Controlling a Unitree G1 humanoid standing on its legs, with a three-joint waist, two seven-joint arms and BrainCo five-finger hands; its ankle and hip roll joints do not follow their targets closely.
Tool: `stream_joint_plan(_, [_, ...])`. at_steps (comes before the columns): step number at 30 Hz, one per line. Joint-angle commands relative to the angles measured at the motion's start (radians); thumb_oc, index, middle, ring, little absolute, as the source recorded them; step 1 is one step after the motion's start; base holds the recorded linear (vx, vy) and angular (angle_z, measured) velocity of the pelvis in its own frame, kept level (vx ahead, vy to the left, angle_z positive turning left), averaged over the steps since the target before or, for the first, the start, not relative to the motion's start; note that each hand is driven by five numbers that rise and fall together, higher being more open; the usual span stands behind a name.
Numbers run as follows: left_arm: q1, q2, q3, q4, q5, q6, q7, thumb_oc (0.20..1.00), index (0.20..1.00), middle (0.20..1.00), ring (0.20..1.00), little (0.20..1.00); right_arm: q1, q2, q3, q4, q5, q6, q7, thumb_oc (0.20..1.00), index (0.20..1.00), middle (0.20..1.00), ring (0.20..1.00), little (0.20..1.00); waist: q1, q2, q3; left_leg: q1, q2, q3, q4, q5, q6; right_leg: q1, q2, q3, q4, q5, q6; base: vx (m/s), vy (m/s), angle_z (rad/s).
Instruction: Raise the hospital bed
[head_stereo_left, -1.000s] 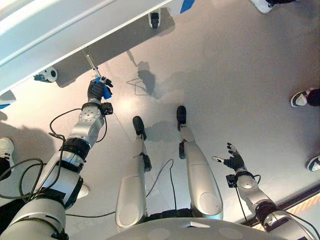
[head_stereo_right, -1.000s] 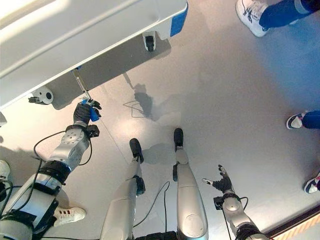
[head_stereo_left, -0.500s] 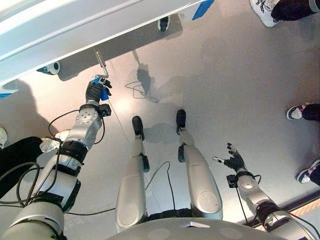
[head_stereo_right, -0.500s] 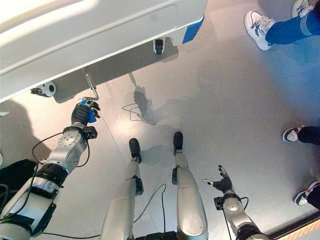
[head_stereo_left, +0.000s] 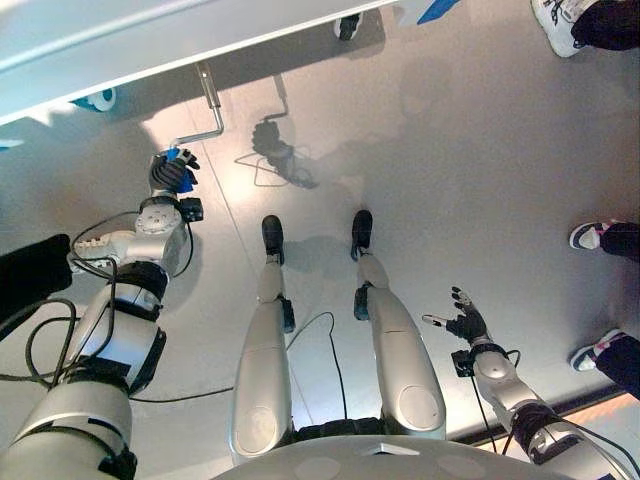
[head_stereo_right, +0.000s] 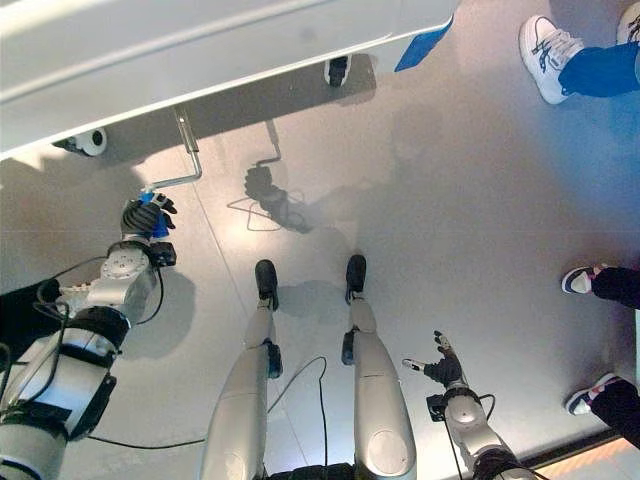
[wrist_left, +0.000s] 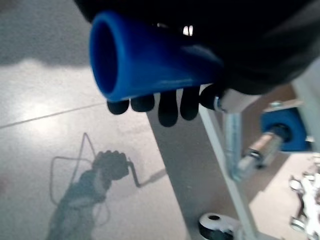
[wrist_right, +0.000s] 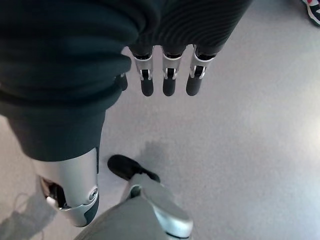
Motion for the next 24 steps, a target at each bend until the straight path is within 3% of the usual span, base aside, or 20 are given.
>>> stream_joint_plan(1, [-0.066, 0.115, 0.047, 0.074, 0.048, -0.006, 0.046, 0.2, 0.2, 0.2, 0.2, 0.2, 0.033, -0.021, 0.008, -0.073, 0.044, -0.023, -0.023, 1.0, 1.0, 1.0, 1.0, 1.0, 0.013, -0.089, -0.005, -0.023, -0.031, 0.056, 0.063, -0.049, 0.019, -0.039, -0.058, 0.039, 0.074, 0.016, 0.092, 0.0, 0.0, 0.0])
stream_joint_plan(11, [-0.154, 0.08, 0.021, 0.16, 0.088, 0.019, 0.077, 0.2, 0.2, 0.2, 0.2, 0.2, 0.036, -0.024, 0.051, -0.145, 0.054, -0.046, -0.046, 1.0, 1.0, 1.0, 1.0, 1.0, -0.019, -0.081, -0.005, -0.114, -0.033, 0.081, 0.06, -0.046, 0.014, -0.144, -0.059, 0.066, 0.061, 0.036, 0.095, 0.01, 0.016, -0.01])
stream_joint_plan(24, [-0.222, 0.032, -0.007, 0.197, 0.156, 0.033, 0.107, 0.2, 0.2, 0.2, 0.2, 0.2, 0.051, -0.046, 0.07, -0.226, 0.048, -0.073, -0.075, 1.0, 1.0, 1.0, 1.0, 1.0, -0.069, -0.073, -0.005, -0.144, -0.018, 0.131, 0.042, -0.039, 0.006, -0.229, -0.041, 0.117, 0.06, 0.053, 0.095, -0.01, -0.006, -0.12])
